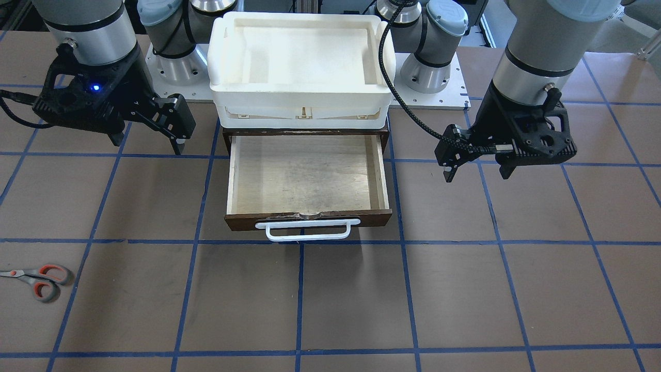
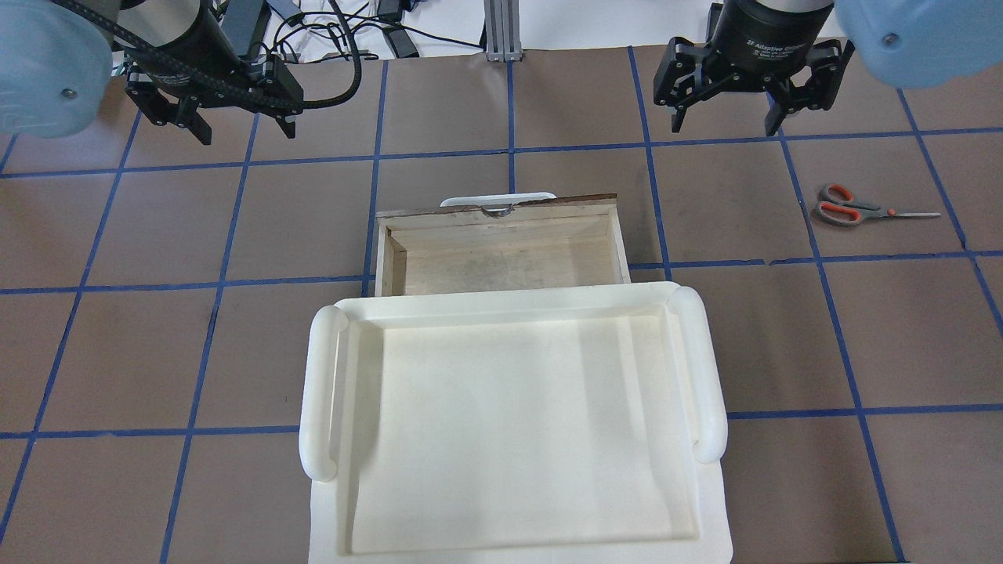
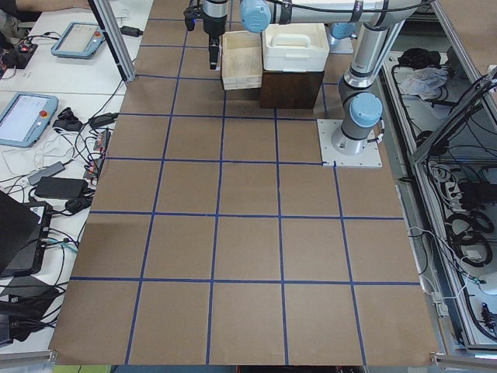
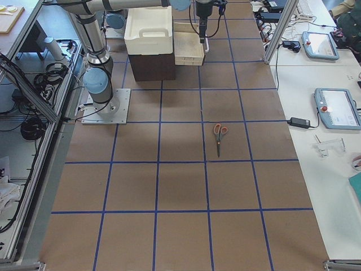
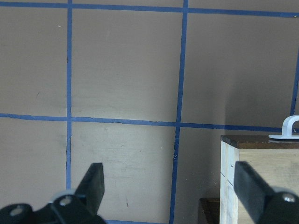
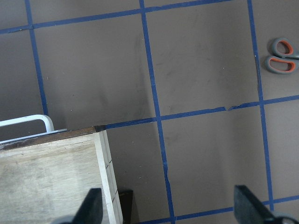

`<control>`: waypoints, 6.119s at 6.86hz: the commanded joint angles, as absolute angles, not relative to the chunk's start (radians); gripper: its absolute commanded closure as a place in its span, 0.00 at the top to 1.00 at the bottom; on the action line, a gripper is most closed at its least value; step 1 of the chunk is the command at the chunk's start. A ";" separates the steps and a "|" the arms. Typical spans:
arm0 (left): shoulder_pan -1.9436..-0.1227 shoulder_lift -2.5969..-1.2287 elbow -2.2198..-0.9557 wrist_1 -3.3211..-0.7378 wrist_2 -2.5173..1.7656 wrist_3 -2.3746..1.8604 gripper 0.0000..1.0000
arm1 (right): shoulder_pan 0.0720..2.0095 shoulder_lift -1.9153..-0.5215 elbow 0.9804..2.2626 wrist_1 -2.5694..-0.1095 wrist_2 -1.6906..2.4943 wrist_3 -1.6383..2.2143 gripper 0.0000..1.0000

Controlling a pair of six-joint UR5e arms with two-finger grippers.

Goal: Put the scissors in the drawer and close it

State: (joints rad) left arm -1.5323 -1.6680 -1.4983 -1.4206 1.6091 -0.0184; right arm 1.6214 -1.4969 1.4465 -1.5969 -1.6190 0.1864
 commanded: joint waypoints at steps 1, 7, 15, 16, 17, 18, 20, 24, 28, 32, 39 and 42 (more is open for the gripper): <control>-1.535 -1.667 -1.499 -1.420 1.605 -0.020 1.00 | 1.621 -1.506 1.447 -1.594 -1.617 0.186 1.00; -1.539 -1.664 -1.497 -1.417 1.595 -0.020 1.00 | 1.594 -1.450 1.469 -1.629 -1.618 0.250 1.00; -1.554 -1.675 -1.499 -1.416 1.600 -0.026 1.00 | 1.226 -1.357 1.485 -1.678 -1.615 0.773 1.00; -1.555 -1.675 -1.499 -1.416 1.600 -0.026 1.00 | 1.180 -1.297 1.486 -1.772 -1.599 0.817 1.00; -1.554 -1.675 -1.499 -1.416 1.598 -0.026 1.00 | 1.146 -1.231 1.486 -1.869 -1.585 0.944 1.00; -1.555 -1.674 -1.499 -1.414 1.601 -0.026 1.00 | 1.126 -1.183 1.486 -1.893 -1.585 0.971 1.00; -1.555 -1.675 -1.499 -1.416 1.600 -0.025 1.00 | 1.097 -1.088 1.486 -1.893 -1.569 1.137 1.00; -1.554 -1.681 -1.499 -1.414 1.597 -0.025 1.00 | 1.083 -1.002 1.522 -2.008 -1.578 1.196 0.92; -1.552 -1.678 -1.499 -1.417 1.601 -0.018 1.00 | 1.083 -0.968 1.582 -2.178 -1.634 1.193 0.87; -1.551 -1.657 -1.497 -1.462 1.597 -0.017 1.00 | 1.059 -0.954 1.580 -2.175 -1.621 1.164 0.81; -1.554 -1.672 -1.536 -1.442 1.513 -0.035 1.00 | 1.054 -0.953 1.578 -2.175 -1.617 1.157 0.46; -1.555 -1.675 -1.542 -1.443 1.511 -0.034 1.00 | 1.054 -0.954 1.575 -2.175 -1.570 1.146 0.14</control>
State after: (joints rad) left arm -1.5550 -1.6738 -1.5407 -1.4445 1.5113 -0.0339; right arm 1.0538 -0.9534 1.5762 -2.1751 -1.5958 1.1528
